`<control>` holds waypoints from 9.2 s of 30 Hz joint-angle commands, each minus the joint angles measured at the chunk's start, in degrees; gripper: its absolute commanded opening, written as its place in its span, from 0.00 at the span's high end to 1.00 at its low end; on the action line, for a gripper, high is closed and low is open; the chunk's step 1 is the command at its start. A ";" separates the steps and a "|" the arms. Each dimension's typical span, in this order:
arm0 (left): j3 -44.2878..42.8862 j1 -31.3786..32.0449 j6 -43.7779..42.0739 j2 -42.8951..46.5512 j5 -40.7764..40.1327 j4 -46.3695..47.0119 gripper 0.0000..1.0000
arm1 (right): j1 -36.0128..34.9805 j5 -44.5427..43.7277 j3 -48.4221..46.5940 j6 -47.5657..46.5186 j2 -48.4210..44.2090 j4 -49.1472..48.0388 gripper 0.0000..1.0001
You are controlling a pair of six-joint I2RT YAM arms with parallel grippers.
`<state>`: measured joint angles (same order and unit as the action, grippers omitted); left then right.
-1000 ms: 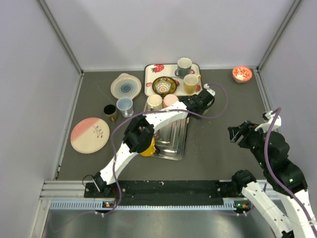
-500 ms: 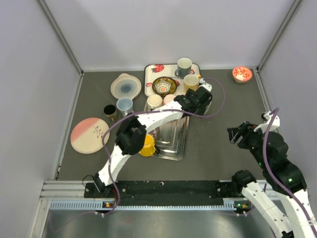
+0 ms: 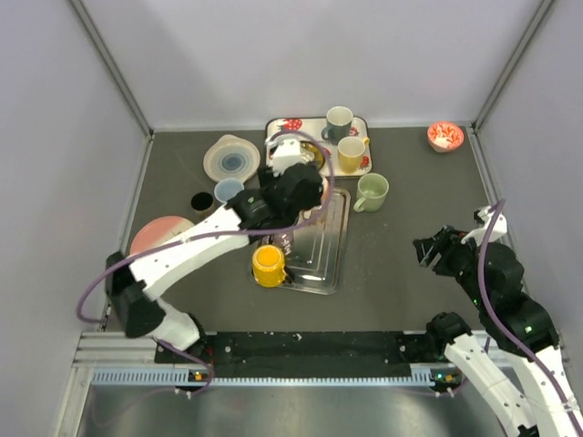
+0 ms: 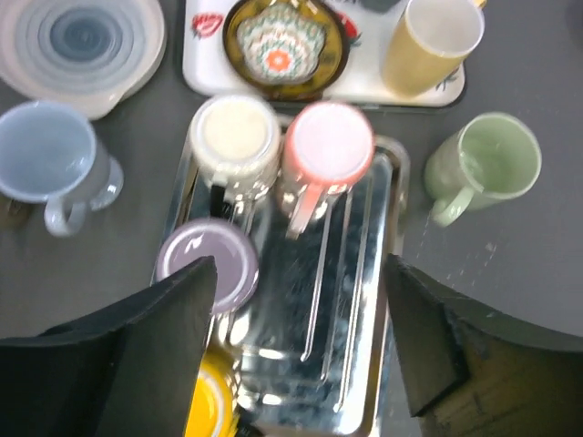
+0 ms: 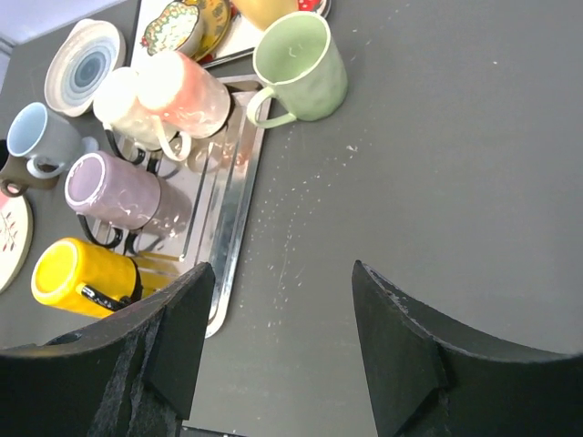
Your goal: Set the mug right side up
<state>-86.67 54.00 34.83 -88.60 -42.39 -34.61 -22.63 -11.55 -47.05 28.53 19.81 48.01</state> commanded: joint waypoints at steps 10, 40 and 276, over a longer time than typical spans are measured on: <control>10.50 7.79 66.14 3.71 3.88 -36.55 0.29 | -0.04 6.80 3.98 1.44 4.00 -7.31 0.40; 13.72 7.79 81.72 -4.65 9.78 -37.90 0.40 | 0.04 9.18 5.39 0.82 4.01 -6.97 0.40; 28.31 -0.47 39.45 5.89 55.57 117.32 1.00 | -4.26 41.42 13.65 70.95 36.26 -140.21 0.52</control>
<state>-58.19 53.91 75.57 -84.05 10.04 73.32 -27.18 27.00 -29.69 100.03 57.28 -72.47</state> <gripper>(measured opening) 0.130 0.418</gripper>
